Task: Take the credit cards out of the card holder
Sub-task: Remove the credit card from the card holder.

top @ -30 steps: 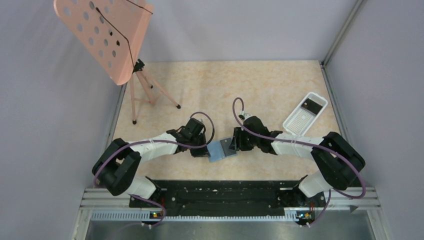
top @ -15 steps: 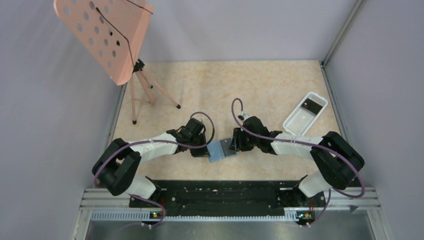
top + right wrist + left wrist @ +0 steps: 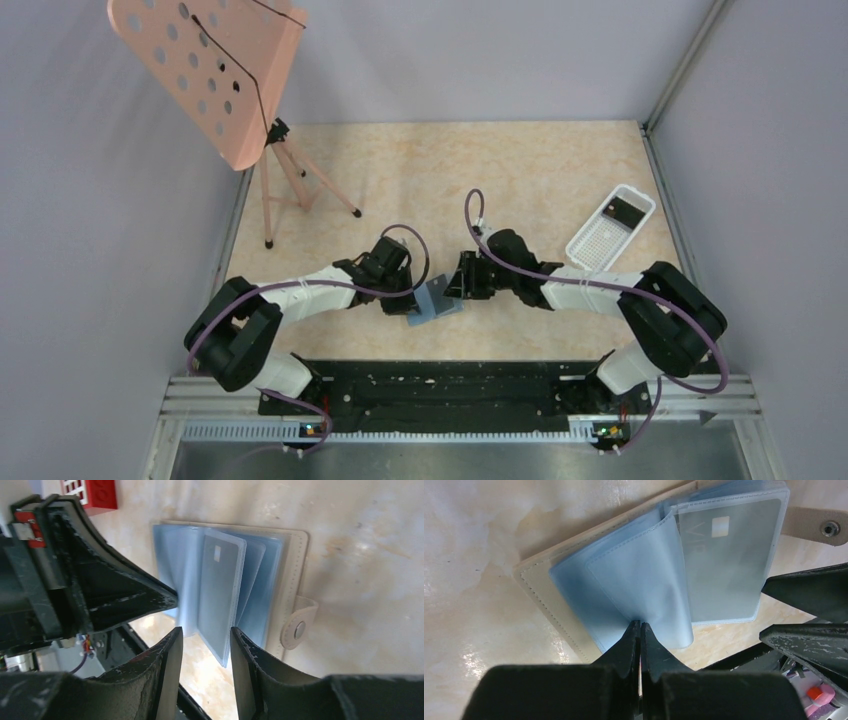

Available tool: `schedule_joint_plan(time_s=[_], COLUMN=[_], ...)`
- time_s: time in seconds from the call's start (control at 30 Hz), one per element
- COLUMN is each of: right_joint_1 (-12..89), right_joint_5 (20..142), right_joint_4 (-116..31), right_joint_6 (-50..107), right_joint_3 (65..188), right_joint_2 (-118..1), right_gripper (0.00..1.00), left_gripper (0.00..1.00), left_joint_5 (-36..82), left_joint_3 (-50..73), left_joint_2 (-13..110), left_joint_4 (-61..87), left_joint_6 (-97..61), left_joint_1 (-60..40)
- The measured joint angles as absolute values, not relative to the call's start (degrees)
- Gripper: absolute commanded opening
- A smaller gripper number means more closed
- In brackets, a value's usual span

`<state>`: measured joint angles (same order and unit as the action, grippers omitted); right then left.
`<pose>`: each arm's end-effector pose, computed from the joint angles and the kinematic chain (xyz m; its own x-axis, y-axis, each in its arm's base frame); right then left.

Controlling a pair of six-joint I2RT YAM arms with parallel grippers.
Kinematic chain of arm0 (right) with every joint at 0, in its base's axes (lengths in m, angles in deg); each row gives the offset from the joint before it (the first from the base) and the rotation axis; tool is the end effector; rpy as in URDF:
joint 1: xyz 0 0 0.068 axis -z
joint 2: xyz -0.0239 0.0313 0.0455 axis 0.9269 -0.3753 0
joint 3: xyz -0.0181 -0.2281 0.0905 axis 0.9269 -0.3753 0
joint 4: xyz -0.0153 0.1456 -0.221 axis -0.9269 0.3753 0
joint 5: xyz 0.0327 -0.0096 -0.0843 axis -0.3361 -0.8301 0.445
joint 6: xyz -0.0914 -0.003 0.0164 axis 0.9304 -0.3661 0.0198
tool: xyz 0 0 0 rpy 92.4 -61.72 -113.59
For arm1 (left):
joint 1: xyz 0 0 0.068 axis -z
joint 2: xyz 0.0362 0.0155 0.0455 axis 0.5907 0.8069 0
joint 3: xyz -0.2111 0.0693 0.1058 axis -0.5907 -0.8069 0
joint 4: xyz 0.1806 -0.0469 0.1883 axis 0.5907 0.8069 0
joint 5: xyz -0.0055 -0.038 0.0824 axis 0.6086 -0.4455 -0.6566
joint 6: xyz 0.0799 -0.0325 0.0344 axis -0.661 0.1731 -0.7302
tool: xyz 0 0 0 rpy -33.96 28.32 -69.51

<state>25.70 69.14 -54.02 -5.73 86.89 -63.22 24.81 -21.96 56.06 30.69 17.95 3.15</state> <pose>0.2245 0.2418 0.1030 -0.8924 0.0250 -0.4506 -0.3197 0.6695 0.6704 0.2138 -0.1946 0.0824 -0.9624 -0.1550 -0.2233 -0.0308 0.8783 -0.4772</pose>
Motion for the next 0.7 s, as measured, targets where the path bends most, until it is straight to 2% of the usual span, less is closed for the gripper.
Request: schedule_joint_plan(time_s=[0.53, 0.7], right_joint_1=[25.54, 24.67], right_joint_5=[63.28, 63.19], right_joint_4=[-62.48, -62.96], right_joint_6=[-12.44, -12.79], right_joint_3=[84.87, 84.81], right_joint_2=[-63.92, -64.23], right_gripper=[0.38, 0.33], left_gripper=[0.0, 0.0], left_joint_5=[24.61, 23.87], left_joint_3=[-23.34, -23.36], left_joint_2=[54.4, 52.59], left_joint_4=[30.1, 30.45], left_joint_6=[18.52, 19.04], left_joint_1=[3.15, 3.15])
